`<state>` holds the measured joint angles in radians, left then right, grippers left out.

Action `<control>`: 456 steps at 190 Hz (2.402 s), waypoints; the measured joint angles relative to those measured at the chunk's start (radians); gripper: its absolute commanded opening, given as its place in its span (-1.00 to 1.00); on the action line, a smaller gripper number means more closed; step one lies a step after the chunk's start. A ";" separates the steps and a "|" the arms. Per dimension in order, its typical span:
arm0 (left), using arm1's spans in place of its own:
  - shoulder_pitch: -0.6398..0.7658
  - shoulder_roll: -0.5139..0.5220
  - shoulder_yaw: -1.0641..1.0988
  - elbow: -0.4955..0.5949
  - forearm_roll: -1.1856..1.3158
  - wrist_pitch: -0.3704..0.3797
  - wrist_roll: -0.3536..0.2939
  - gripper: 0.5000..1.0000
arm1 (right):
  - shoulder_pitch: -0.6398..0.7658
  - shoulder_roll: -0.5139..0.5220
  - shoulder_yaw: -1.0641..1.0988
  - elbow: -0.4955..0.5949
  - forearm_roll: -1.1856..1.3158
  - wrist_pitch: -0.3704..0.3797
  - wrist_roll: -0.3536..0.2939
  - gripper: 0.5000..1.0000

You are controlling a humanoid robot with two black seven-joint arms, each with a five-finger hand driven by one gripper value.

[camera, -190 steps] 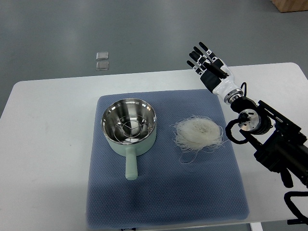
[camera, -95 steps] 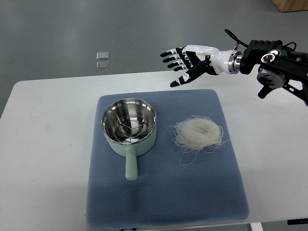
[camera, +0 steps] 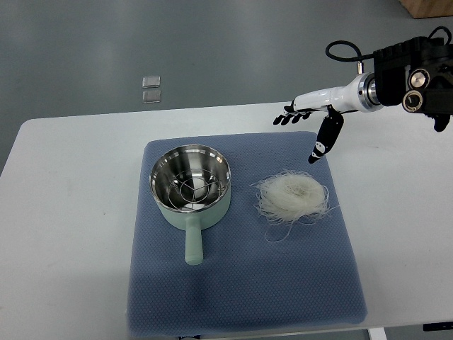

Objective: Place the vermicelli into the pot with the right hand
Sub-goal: 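Reach the right hand over the white vermicelli bundle, then close the right hand on the vermicelli and lift it, then carry the held vermicelli over the green pot and lower it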

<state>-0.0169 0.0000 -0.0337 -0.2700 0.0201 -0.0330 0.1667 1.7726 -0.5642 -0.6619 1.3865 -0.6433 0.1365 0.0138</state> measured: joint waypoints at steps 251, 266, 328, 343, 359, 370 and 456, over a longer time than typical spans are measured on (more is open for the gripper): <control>0.002 0.000 -0.003 -0.002 0.000 0.001 0.001 1.00 | -0.359 0.117 0.004 -0.050 -0.047 -0.344 0.045 -1.00; 0.001 0.000 -0.003 -0.002 0.000 0.001 0.001 1.00 | -0.350 0.107 0.003 -0.050 -0.044 -0.347 0.042 -1.00; 0.001 0.000 -0.002 -0.005 0.000 0.001 0.001 1.00 | -0.110 -0.084 0.044 0.062 -0.041 -0.174 0.049 -1.00; 0.002 0.000 -0.001 -0.005 0.000 0.001 0.001 1.00 | -0.017 -0.152 0.074 0.078 -0.041 -0.081 0.049 -1.00; 0.002 0.000 -0.001 -0.006 0.000 0.001 0.001 1.00 | 0.071 -0.215 0.108 0.081 -0.041 0.023 0.049 -1.00; 0.001 0.000 -0.002 -0.006 0.000 0.001 0.001 1.00 | 0.125 -0.257 0.138 0.081 -0.041 0.097 0.048 -1.00; 0.001 0.000 0.000 -0.027 0.000 -0.001 0.002 1.00 | 0.180 -0.109 0.215 0.047 -0.033 0.132 0.037 -1.00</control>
<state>-0.0155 0.0000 -0.0339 -0.2974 0.0200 -0.0338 0.1685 1.9526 -0.6731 -0.4471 1.4336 -0.6764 0.2690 0.0509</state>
